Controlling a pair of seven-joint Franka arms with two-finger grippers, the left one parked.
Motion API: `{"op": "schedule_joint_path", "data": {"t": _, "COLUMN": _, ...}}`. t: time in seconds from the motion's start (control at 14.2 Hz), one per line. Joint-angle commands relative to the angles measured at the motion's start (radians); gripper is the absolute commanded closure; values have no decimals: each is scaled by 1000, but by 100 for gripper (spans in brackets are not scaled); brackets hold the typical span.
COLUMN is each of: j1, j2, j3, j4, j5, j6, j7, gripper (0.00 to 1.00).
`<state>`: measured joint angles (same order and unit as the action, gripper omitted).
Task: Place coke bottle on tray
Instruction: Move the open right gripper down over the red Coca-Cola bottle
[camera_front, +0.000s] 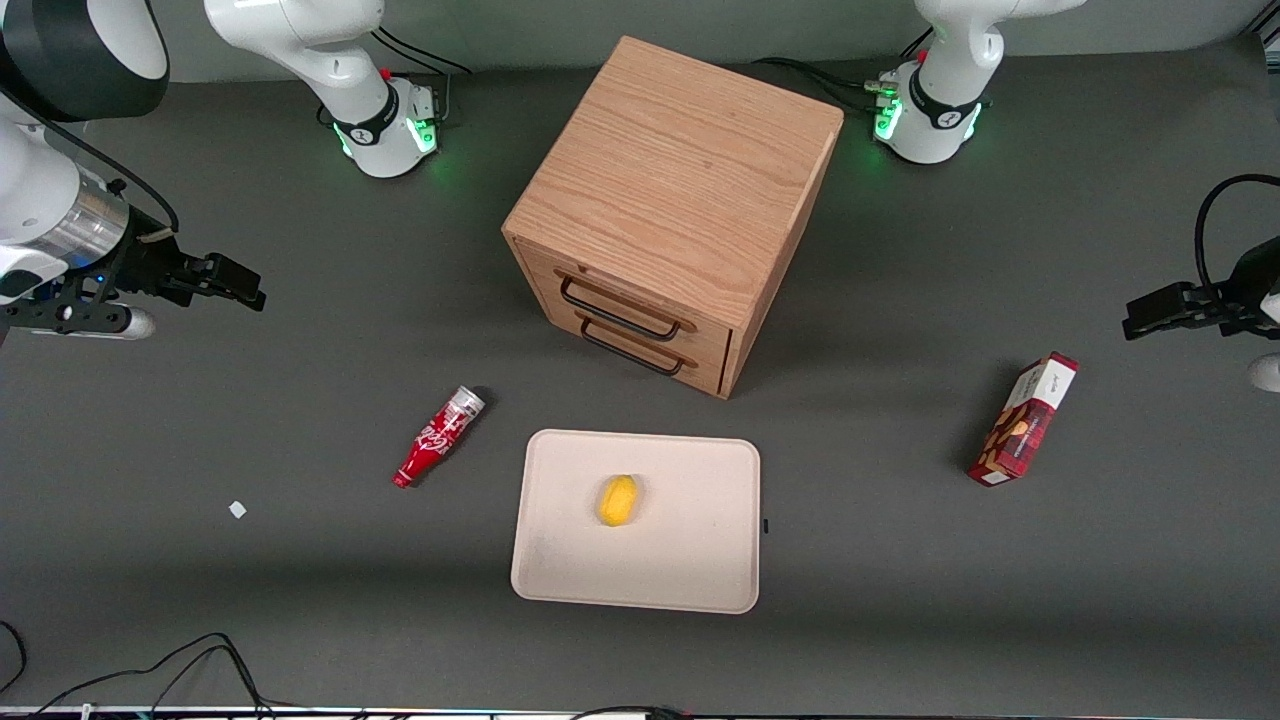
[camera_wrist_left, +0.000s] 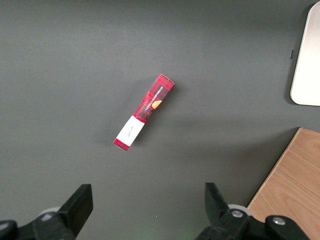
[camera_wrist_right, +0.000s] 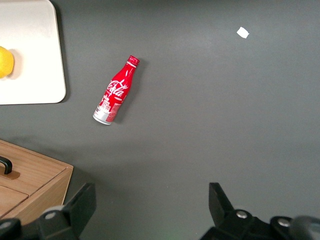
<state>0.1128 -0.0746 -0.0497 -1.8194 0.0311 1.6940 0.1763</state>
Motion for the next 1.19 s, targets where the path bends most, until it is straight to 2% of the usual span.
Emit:
{"op": "schedule_joint_path", "data": {"t": 0.0, "j1": -19, "j2": 9, "j3": 18, "j4": 23, "j5": -16, "j6": -20, "j7": 11, "gripper": 0}}
{"op": "schedule_joint_path", "data": {"t": 0.35, "j1": -16, "j2": 56, "j3": 11, "j4": 77, "j5": -11, "j6": -62, "j7": 24, "gripper": 0}}
{"op": "schedule_joint_path", "data": {"t": 0.56, "j1": 7, "j2": 134, "j3": 17, "j4": 109, "j5": 1, "j6": -44, "j7": 340, "gripper": 0}}
{"op": "schedule_joint_path", "data": {"t": 0.77, "j1": 16, "j2": 223, "j3": 86, "j4": 109, "j5": 3, "j6": 62, "j7": 533, "gripper": 0}}
{"op": "schedule_joint_path", "data": {"t": 0.91, "j1": 18, "j2": 266, "j3": 134, "j4": 59, "j5": 3, "j6": 172, "j7": 629, "gripper": 0}}
{"op": "schedule_joint_path", "data": {"t": 1.12, "j1": 19, "j2": 318, "j3": 160, "j4": -61, "j5": -8, "j6": 381, "j7": 706, "gripper": 0}}
